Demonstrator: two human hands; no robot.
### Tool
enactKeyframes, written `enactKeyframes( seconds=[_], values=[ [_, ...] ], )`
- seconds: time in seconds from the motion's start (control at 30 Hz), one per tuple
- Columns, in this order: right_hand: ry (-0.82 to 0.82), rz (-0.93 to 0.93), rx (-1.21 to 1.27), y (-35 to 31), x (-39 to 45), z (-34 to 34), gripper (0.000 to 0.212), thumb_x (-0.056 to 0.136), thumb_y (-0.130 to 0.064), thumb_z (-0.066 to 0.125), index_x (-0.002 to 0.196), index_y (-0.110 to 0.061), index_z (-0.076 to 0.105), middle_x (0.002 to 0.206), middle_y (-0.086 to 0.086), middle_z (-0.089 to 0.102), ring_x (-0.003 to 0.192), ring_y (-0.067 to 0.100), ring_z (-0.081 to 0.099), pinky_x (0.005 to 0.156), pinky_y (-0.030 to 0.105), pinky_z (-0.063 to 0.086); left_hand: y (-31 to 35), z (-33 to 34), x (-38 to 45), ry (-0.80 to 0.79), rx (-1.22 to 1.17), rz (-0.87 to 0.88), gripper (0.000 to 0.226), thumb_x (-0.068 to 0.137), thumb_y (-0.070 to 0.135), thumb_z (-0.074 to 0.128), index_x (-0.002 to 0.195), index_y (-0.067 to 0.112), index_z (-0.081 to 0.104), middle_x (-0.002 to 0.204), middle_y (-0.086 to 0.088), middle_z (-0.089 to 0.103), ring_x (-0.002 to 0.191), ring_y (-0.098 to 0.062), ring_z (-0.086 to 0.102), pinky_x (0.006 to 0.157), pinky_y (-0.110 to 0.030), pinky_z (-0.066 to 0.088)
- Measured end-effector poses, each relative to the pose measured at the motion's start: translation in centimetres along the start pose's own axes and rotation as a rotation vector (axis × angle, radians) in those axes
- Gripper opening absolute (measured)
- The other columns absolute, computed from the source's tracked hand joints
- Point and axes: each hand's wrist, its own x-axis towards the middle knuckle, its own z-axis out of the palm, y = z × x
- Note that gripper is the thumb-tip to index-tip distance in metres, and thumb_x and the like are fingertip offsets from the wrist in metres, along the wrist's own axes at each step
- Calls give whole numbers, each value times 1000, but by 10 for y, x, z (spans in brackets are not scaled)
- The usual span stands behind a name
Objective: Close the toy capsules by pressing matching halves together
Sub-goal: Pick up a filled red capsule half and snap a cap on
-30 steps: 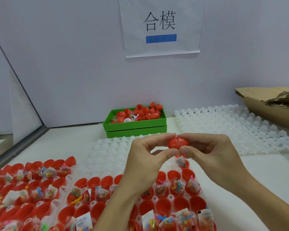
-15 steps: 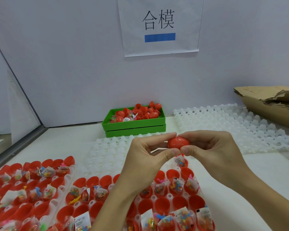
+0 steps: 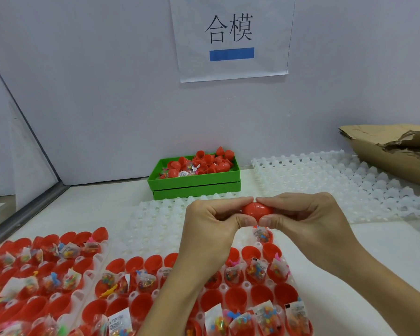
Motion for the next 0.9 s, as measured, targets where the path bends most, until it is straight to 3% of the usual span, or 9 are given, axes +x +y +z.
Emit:
enactKeyframes(
  seconds=[0.23, 0.47, 0.63, 0.77, 0.9],
  values=[
    [52, 29, -53, 5, 0, 3, 35, 72, 5, 78, 89, -25, 78, 84, -8, 78, 82, 11, 74, 78, 27, 60, 2, -2, 0, -23, -4, 12, 44, 74, -4, 79, 84, 39, 76, 87, 19, 75, 88, 0, 72, 77, -13, 54],
    [31, -11, -103, 1, 0, 3, 45, 74, 6, 77, 87, -37, 78, 80, -6, 77, 74, 13, 73, 73, 28, 60, 3, -2, 0, -35, 32, 17, 44, 76, -7, 76, 88, 36, 73, 85, 21, 74, 88, 1, 71, 78, -11, 54],
    [33, -6, -142, 3, -1, 4, 41, 74, 5, 78, 87, -34, 78, 78, -7, 77, 73, 11, 73, 71, 29, 60, -1, 1, -1, -39, 102, 10, 41, 79, -11, 71, 86, 30, 74, 76, 21, 73, 80, 2, 72, 75, -10, 53],
    [46, 16, -144, 3, -2, 6, 54, 75, 8, 76, 80, -45, 76, 77, -14, 76, 72, 8, 74, 67, 19, 58, -3, 2, -3, -37, 156, 42, 33, 82, -12, 68, 92, 18, 77, 79, 16, 73, 74, 0, 72, 75, -10, 53],
    [72, 4, -210, 5, -3, 9, 55, 75, 12, 73, 84, -42, 73, 73, -21, 73, 70, 0, 72, 67, 11, 55, -3, 7, -4, -11, 235, 80, 31, 83, -13, 65, 101, 10, 76, 79, 12, 73, 71, 1, 71, 73, -7, 51]
  ],
)
